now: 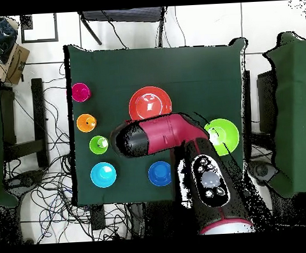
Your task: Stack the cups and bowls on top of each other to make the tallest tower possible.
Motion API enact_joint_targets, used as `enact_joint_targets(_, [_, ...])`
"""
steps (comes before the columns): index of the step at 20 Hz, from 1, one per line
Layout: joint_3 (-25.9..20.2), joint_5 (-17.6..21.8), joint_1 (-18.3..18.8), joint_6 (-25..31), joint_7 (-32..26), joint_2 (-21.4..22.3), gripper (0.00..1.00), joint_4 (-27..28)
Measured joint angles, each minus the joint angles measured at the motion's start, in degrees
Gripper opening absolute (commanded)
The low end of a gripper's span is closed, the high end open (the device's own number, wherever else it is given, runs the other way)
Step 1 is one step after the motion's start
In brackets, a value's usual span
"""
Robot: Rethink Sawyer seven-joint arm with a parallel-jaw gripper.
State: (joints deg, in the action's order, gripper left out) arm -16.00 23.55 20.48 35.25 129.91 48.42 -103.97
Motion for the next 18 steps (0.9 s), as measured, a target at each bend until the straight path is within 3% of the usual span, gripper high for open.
enact_joint_targets(18, [0.1,0.0,7.2,0.0,0.0,7.3,1.0,-4.1])
